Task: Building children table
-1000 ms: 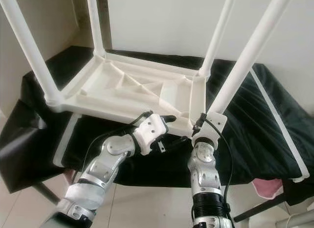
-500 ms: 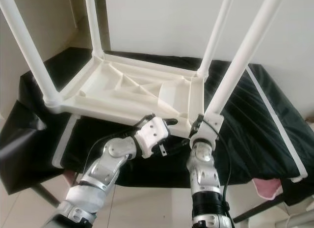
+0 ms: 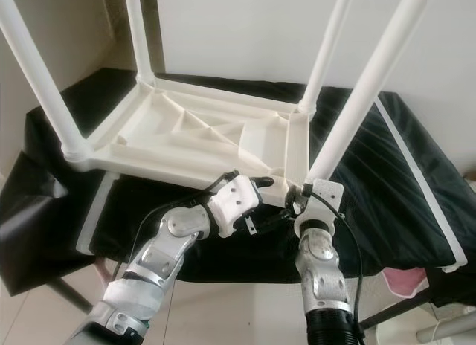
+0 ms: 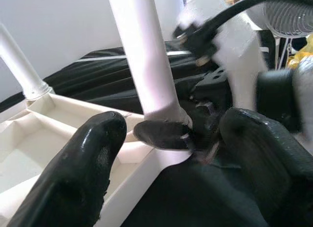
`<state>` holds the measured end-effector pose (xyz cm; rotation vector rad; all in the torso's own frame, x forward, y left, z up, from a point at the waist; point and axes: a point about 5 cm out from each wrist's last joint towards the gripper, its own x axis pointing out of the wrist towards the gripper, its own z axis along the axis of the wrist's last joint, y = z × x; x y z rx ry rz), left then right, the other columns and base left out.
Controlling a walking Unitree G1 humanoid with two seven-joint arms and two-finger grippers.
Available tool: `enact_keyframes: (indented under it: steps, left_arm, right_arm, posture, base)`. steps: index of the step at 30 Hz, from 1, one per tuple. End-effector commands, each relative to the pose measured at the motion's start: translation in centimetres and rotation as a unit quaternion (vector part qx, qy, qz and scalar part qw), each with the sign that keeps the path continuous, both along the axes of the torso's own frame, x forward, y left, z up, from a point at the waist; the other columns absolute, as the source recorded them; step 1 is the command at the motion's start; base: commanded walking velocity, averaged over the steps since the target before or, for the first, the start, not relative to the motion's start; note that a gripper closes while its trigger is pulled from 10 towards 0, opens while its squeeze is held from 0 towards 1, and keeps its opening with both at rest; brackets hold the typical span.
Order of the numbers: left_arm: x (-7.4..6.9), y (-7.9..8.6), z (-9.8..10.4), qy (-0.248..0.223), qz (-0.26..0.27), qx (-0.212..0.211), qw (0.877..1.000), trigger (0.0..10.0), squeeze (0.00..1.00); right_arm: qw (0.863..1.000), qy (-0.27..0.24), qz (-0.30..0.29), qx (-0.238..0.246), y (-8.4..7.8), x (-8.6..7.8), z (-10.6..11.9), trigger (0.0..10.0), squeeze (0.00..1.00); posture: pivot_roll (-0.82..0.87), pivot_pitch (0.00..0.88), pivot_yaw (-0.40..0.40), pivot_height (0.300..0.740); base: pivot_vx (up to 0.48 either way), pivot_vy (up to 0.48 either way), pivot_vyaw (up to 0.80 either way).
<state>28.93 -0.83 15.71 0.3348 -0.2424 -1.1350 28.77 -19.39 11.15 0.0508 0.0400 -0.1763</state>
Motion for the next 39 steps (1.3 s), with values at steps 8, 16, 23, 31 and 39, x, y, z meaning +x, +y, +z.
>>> enact_keyframes:
  steps: [8,16,23,31,39]
  left_arm:
    - [0.4,0.3,0.4,-0.016,0.047,-0.02,0.999,10.0,0.0]
    - [0.6,0.6,0.6,-0.015,0.048,-0.019,0.999,10.0,0.0]
    - [0.7,0.5,0.7,-0.015,0.048,-0.019,0.999,10.0,0.0]
    - [0.9,0.6,0.8,-0.021,0.053,-0.018,0.998,10.0,0.0]
    - [0.8,0.8,0.6,-0.018,0.055,-0.017,0.998,10.0,0.0]
  right_arm:
    - [0.993,-0.025,0.114,-0.029,-1.6,-0.1,1.3,10.0,0.0]
    - [0.973,-0.013,0.219,-0.069,-2.7,1.1,1.4,10.0,0.0]
    - [0.955,0.001,0.279,-0.096,-1.8,2.9,1.5,10.0,0.0]
    - [0.948,0.021,0.3,-0.107,-2.3,2.8,0.7,0.0,0.0]
    - [0.948,0.038,0.303,-0.092,-3.1,2.6,-0.2,10.0,0.0]
  posture:
    - [-0.06,0.0,-0.073,0.74]
    - [-0.06,0.0,-0.059,0.74]
    - [-0.06,0.0,-0.051,0.74]
    - [-0.04,0.0,-0.062,0.74]
    - [-0.05,0.0,-0.053,0.74]
  base:
    - [0.0,0.0,0.0]
    - [0.0,0.0,0.0]
    - [0.0,0.0,0.0]
    - [0.0,0.0,0.0]
    - [0.0,0.0,0.0]
